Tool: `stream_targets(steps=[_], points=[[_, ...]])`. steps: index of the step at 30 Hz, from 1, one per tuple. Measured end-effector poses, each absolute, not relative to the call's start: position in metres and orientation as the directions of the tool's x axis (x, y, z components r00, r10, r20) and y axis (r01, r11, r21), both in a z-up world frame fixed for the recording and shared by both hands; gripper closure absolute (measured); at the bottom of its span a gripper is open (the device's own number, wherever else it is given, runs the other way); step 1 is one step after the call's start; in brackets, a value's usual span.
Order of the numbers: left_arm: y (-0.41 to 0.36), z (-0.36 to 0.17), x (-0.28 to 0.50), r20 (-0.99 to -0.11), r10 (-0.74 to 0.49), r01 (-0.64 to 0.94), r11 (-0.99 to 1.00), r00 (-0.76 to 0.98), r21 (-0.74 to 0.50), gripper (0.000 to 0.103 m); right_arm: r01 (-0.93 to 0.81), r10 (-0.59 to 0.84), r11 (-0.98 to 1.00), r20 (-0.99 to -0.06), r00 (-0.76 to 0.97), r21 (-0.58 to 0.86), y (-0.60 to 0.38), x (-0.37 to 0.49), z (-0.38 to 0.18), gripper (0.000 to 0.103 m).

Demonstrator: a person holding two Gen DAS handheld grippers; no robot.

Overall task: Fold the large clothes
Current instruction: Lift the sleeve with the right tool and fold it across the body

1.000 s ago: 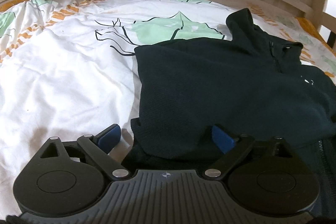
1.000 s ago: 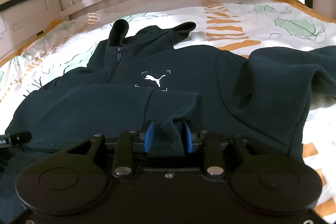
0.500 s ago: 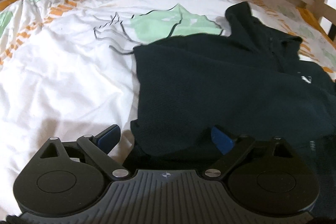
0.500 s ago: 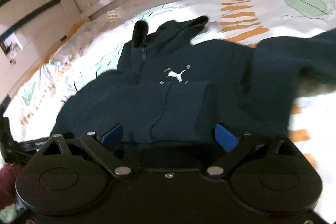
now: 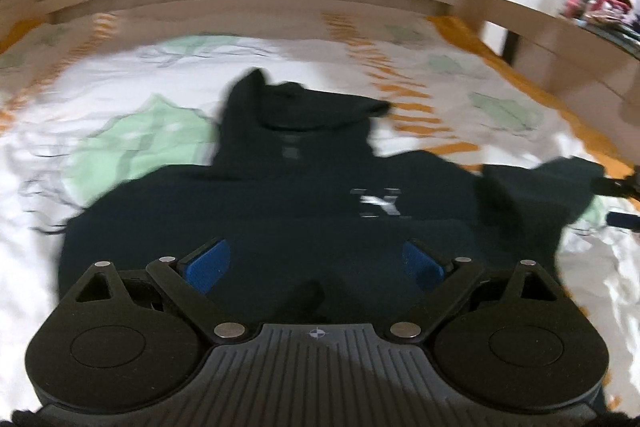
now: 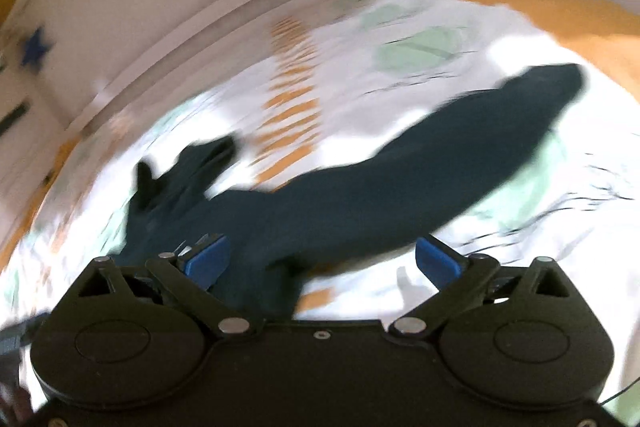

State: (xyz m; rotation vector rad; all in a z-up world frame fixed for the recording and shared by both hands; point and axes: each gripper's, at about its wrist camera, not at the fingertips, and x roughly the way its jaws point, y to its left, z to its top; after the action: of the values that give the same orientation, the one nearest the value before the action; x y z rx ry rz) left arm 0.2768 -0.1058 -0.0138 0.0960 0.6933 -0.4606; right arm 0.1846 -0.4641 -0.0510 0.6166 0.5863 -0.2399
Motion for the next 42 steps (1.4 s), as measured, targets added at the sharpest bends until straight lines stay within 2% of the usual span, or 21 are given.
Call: stream_targets(steps=[8, 11, 17, 22, 23, 25, 27, 31, 37, 42], points=[[-0.164, -0.062, 0.297, -0.692, -0.390, 0.470, 0.879, 0.608, -0.083, 0.009, 0.564, -0.191, 0.644, -0.604, 0.774, 0.518, -0.547, 0.182, -0.081, 0.003], [-0.174, -0.085, 0.302, -0.723, -0.355, 0.468, 0.883, 0.593, -0.050, 0.008, 0.567, -0.208, 0.624, -0.584, 0.784, 0.538, -0.564, 0.184, -0.089, 0.003], [-0.182, -0.099, 0.292, -0.689, -0.335, 0.475, 0.880, 0.643, 0.016, 0.001, 0.536, -0.189, 0.621, -0.555, 0.810, 0.571, -0.587, 0.197, -0.103, 0.002], [-0.180, -0.099, 0.290, -0.676, -0.348, 0.477, 0.879, 0.650, 0.006, 0.001, 0.518, -0.181, 0.603, -0.528, 0.830, 0.607, -0.597, 0.201, -0.114, 0.003], [-0.180, -0.099, 0.290, -0.675, -0.347, 0.477, 0.879, 0.651, 0.008, 0.001, 0.514, -0.180, 0.605, -0.525, 0.832, 0.608, -0.599, 0.201, -0.115, 0.006], [-0.182, -0.098, 0.290, -0.674, -0.345, 0.476, 0.879, 0.653, 0.011, 0.001, 0.512, -0.178, 0.619, -0.528, 0.830, 0.596, -0.600, 0.202, -0.114, 0.029], [-0.182, -0.098, 0.291, -0.674, -0.346, 0.476, 0.879, 0.653, 0.010, 0.001, 0.519, -0.172, 0.609, -0.539, 0.824, 0.600, -0.603, 0.203, -0.113, 0.087], [-0.182, -0.098, 0.291, -0.674, -0.346, 0.477, 0.879, 0.653, 0.011, 0.001, 0.498, -0.185, 0.618, -0.504, 0.844, 0.608, -0.600, 0.196, -0.093, 0.088], [-0.181, -0.097, 0.293, -0.679, -0.355, 0.479, 0.878, 0.643, -0.005, 0.001, 0.360, -0.192, 0.723, -0.329, 0.925, 0.590, -0.572, 0.180, -0.018, 0.088], [-0.164, -0.084, 0.297, -0.686, -0.430, 0.500, 0.859, 0.587, -0.111, 0.002, 0.216, -0.122, 0.847, -0.218, 0.968, 0.486, -0.512, 0.179, 0.041, 0.088]])
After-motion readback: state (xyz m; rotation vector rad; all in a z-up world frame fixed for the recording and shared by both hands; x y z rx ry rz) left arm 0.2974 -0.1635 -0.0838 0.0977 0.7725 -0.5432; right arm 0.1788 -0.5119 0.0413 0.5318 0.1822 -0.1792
